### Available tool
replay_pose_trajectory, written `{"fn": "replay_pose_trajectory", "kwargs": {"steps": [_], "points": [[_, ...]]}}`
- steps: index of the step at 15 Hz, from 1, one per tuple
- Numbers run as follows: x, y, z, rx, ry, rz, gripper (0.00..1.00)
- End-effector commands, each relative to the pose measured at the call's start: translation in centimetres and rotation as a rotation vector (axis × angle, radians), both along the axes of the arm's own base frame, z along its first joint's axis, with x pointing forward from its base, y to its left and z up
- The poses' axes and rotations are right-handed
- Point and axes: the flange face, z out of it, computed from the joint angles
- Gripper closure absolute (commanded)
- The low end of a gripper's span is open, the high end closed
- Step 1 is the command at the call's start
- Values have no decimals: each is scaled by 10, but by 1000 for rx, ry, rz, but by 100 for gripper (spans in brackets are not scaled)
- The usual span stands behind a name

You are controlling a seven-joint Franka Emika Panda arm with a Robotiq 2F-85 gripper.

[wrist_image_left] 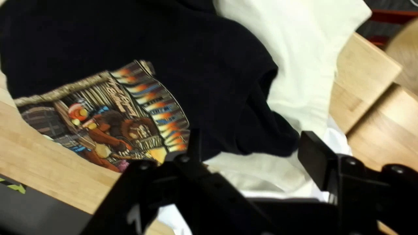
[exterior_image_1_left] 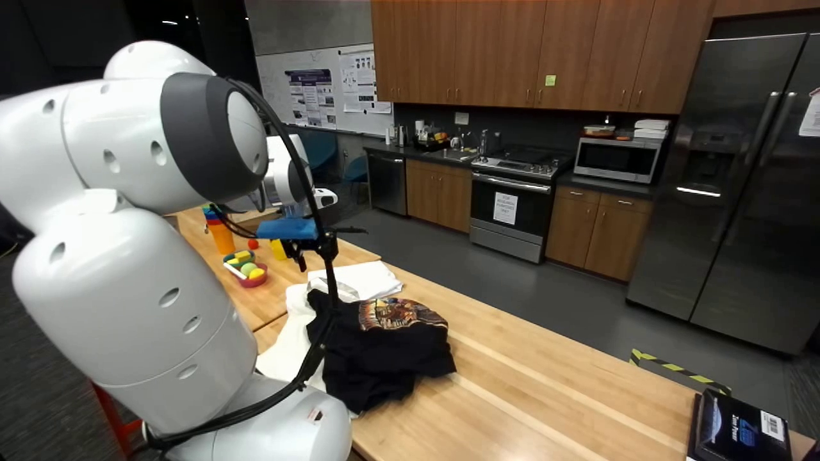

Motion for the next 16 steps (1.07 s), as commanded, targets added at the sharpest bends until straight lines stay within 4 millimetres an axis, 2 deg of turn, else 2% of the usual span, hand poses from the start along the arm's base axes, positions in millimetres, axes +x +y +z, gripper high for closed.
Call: {"fn": "replay_pose_trajectory", "kwargs": {"steps": [1,3,6,7,10,14,16], "points": [[-25,-18,-33,-193,8,86,0],[-31,-26,-57,-251,-10,208,0],[-29,-18,-79,-116,11,342,0],[-30,-21,-73,-164,10,271,0],[-30,-19,-82,-132,15,322,0],[-30,-19,-82,-131,15,332,0],[-32,-8,-82,-133,-23,426,0]]}}
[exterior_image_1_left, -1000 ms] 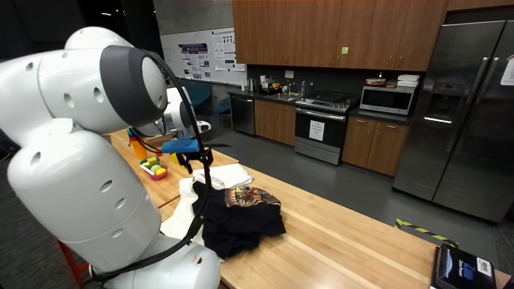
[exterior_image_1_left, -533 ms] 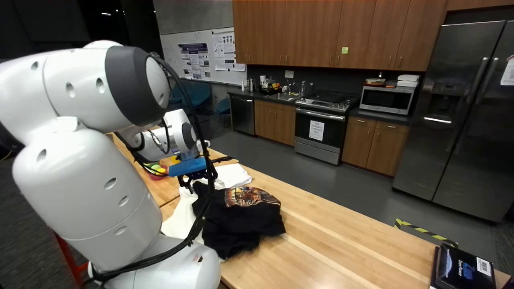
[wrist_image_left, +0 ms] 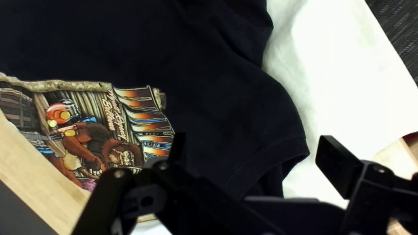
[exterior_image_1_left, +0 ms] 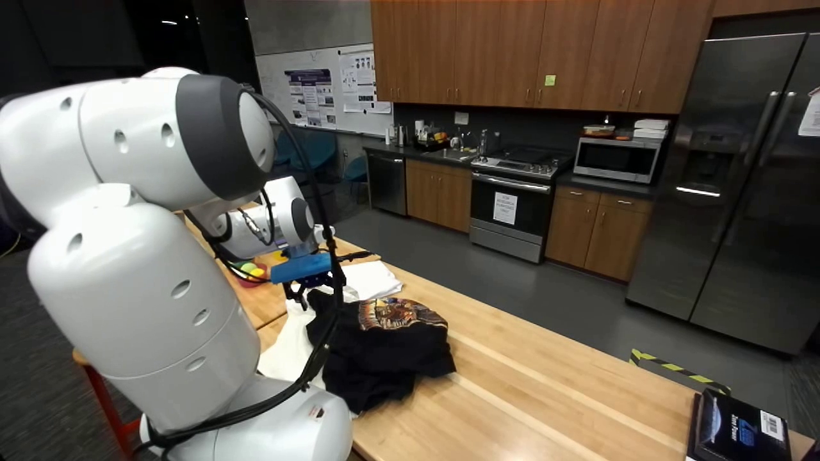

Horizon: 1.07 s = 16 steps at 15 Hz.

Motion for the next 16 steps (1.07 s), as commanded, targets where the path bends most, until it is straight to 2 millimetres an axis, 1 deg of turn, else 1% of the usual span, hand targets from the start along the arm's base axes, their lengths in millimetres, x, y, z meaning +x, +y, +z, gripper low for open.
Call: {"fn": "replay_pose_trajectory", "kwargs": {"steps": [1,6,8,9,11,13,16], "points": [[-3,16,0,-3,-48,153,0],[-5,43,-8,-29,-100,432,0],[-2,54,-13,14,-126,527,0],[0,55,-16,26,-128,567,0],[6,55,-21,33,-128,615,0],[15,52,-22,22,-134,623,0],[23,35,-31,-32,-115,609,0]]}}
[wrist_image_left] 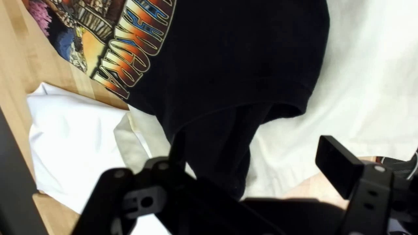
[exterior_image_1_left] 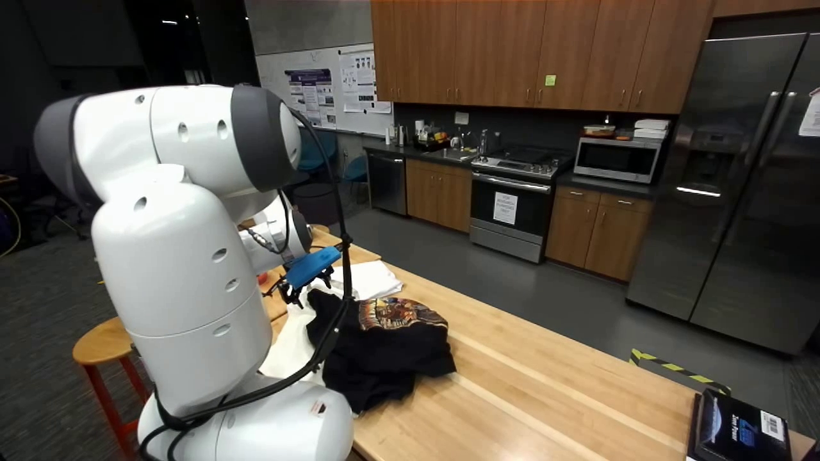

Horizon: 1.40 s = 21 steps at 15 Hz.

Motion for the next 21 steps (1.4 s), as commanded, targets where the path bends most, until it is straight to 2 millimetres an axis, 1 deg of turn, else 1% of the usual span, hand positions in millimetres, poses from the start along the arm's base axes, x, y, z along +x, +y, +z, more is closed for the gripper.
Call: {"fn": "replay_pose_trajectory", "kwargs": {"steps": [1,3,5,8,11,13,14,15,18,21], "points": [[13,-17,-8,-58,-16,9,0],[20,-20,-13,-51,-20,-12,0],[28,-15,-18,-32,4,-38,0],[33,8,-27,-1,89,-54,0],[36,29,-40,26,220,-98,0],[38,38,-45,53,258,-122,0],[40,38,-45,53,206,-111,0],[41,35,-46,6,128,-66,0],[44,30,-50,-45,21,-15,0],[49,26,-43,-63,-67,-21,0]]}}
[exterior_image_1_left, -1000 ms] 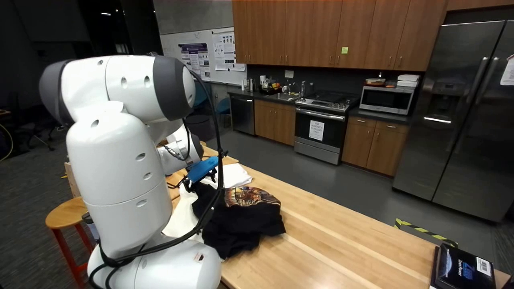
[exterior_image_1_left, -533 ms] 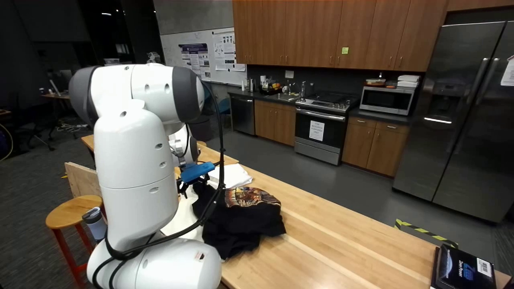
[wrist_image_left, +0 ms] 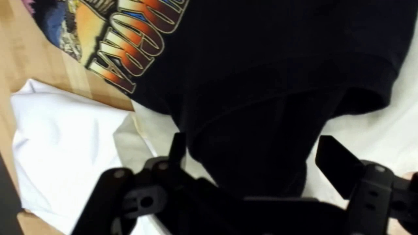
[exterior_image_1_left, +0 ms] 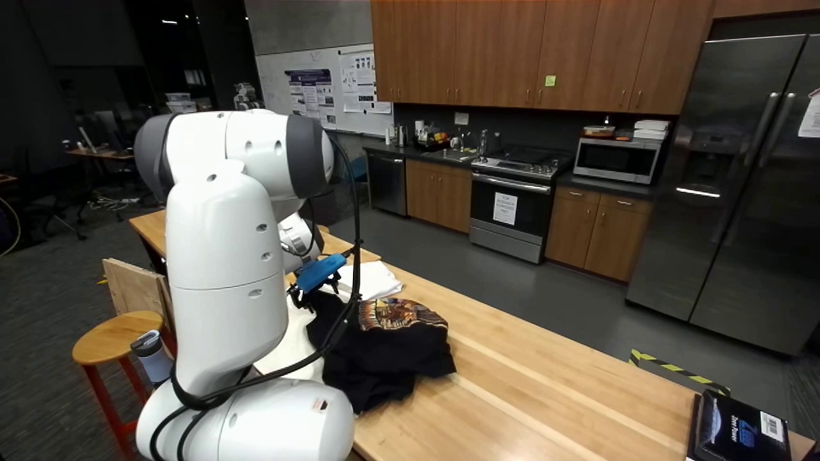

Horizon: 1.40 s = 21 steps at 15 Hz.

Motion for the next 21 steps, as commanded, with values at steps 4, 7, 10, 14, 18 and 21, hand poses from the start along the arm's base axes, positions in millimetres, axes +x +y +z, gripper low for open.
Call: {"fn": "replay_pose_trajectory", "kwargs": {"steps": [4,7,10,14,18,21], "points": [[2,-1,5,11,-57,-35,39],[2,-3,5,8,-51,-47,64],[4,-10,11,-2,-54,-70,86],[2,-29,29,28,-28,-142,100],[-1,-74,81,122,-78,-268,98],[-5,-112,127,159,-165,-312,98]]}}
